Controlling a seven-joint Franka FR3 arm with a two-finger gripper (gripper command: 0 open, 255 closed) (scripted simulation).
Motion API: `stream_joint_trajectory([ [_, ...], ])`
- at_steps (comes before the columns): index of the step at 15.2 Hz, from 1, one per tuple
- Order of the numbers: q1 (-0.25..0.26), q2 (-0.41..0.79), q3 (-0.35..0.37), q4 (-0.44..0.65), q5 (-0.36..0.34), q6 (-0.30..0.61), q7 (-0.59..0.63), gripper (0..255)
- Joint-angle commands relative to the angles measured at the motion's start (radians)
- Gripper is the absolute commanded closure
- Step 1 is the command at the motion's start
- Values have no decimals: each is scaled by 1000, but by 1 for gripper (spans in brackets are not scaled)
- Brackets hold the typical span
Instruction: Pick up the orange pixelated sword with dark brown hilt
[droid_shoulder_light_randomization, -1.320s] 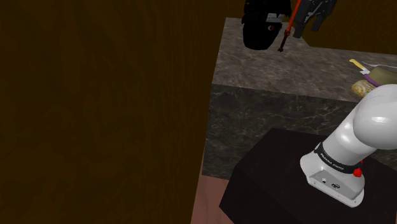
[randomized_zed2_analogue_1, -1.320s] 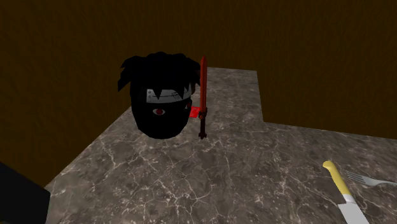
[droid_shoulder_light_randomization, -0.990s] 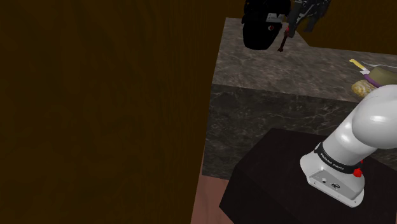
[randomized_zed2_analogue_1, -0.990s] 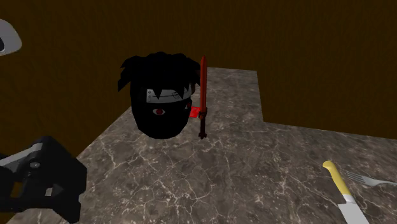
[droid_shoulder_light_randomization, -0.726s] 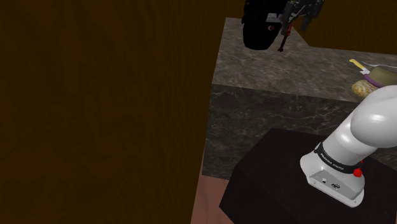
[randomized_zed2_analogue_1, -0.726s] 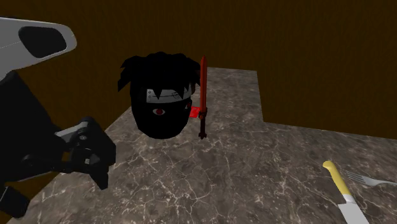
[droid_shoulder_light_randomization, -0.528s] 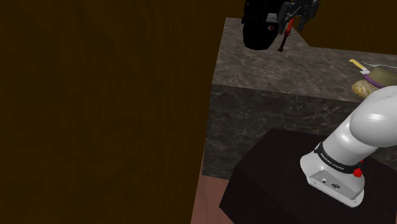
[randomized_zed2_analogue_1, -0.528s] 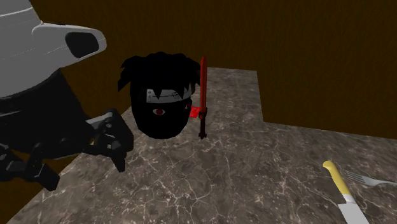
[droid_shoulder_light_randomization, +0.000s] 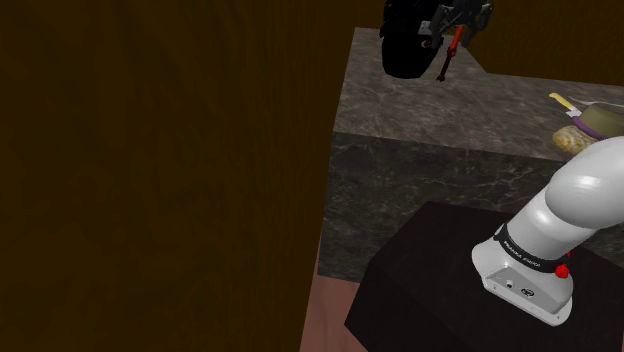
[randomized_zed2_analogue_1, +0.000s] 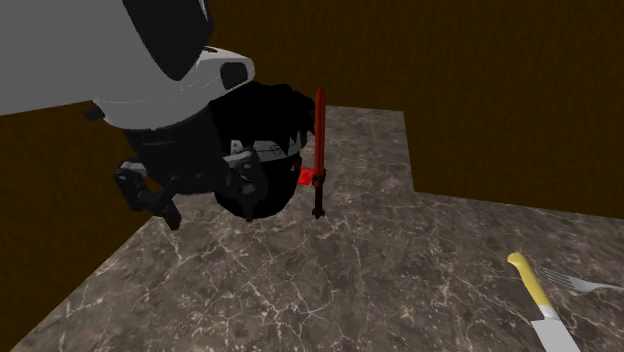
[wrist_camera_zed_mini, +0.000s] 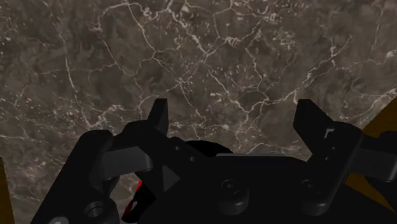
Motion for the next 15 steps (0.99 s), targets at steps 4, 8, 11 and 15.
stream_joint_trajectory([
  [4, -39, 125, -65, 81, 10, 91, 8, 0],
  [8, -68, 227, -114, 155, 37, 151, 11, 0],
  [11, -91, 305, -150, 217, 67, 189, 10, 0],
  [15, -126, 411, -194, 308, 123, 229, 3, 0],
])
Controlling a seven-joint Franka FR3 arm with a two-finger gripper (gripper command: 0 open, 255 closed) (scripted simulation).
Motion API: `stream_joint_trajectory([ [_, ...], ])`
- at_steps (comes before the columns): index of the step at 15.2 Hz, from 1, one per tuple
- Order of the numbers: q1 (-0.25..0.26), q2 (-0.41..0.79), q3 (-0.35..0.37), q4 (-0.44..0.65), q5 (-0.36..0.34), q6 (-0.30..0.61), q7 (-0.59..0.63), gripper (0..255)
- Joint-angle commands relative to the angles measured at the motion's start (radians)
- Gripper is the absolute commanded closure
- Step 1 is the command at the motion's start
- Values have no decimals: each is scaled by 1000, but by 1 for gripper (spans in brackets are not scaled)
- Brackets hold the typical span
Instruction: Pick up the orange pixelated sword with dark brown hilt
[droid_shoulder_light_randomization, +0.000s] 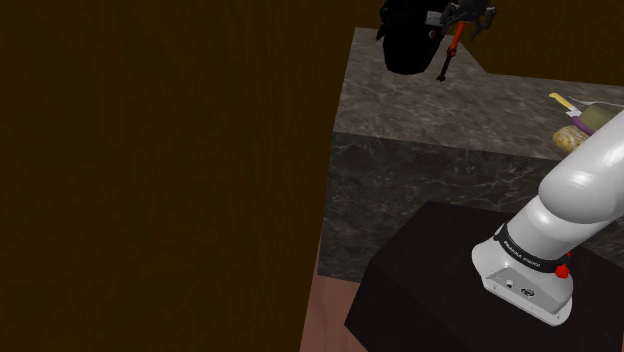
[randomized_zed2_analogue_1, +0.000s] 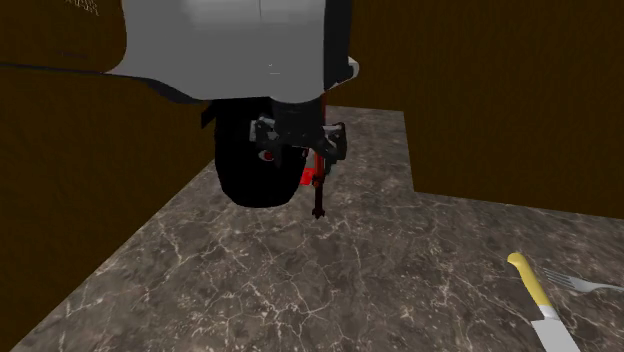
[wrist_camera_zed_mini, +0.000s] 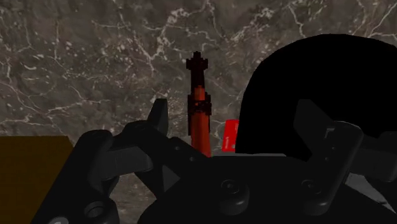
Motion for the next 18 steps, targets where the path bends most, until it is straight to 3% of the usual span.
stream_joint_trajectory([
  [1, -21, 59, -23, 47, 32, 19, -8, 0],
  [11, -28, 88, -27, -25, 47, 121, -12, 0],
  [12, -28, 87, -28, -25, 47, 121, -12, 255],
  [18, -28, 87, -27, -27, 47, 122, -12, 255],
])
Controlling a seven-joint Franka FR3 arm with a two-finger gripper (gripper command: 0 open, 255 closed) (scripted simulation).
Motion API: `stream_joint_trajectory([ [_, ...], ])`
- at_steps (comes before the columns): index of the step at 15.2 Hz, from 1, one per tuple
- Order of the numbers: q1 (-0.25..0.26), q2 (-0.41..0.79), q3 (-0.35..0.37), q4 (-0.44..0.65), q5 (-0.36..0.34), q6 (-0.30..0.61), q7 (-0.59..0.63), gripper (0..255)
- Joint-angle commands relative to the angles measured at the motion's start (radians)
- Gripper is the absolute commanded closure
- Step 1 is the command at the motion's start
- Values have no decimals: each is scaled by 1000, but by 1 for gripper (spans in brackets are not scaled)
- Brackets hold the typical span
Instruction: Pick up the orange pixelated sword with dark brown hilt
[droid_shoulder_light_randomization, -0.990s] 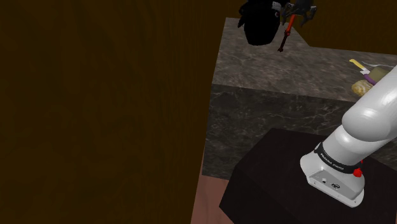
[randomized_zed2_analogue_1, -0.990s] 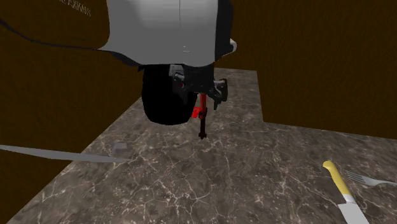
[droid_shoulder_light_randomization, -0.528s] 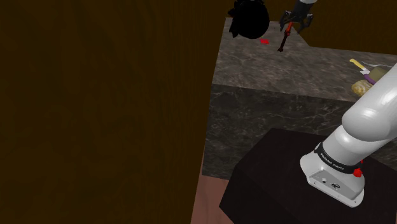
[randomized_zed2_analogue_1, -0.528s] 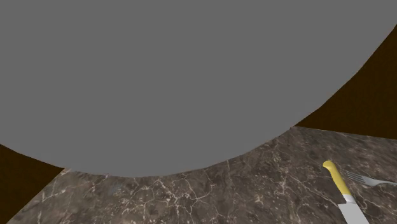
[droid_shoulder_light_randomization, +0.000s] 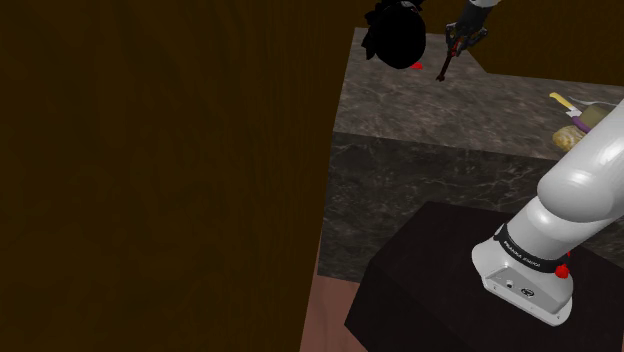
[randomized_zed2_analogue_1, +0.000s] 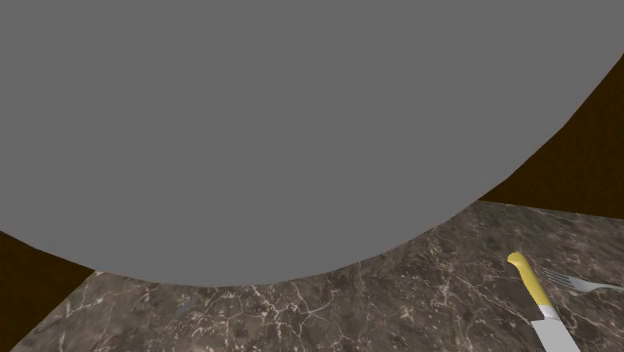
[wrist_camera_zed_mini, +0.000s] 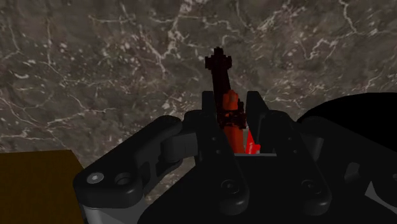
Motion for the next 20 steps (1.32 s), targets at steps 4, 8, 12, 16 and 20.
stream_joint_trajectory([
  [4, 1, -1, 1, 11, 0, -13, 0, 255],
  [8, 2, -11, 1, 55, -5, -65, 2, 255],
  [12, 2, -17, 1, 102, -7, -118, 3, 255],
  [16, 2, -19, 1, 153, -7, -171, 2, 255],
  [20, 2, -18, 1, 183, -7, -200, 1, 255],
])
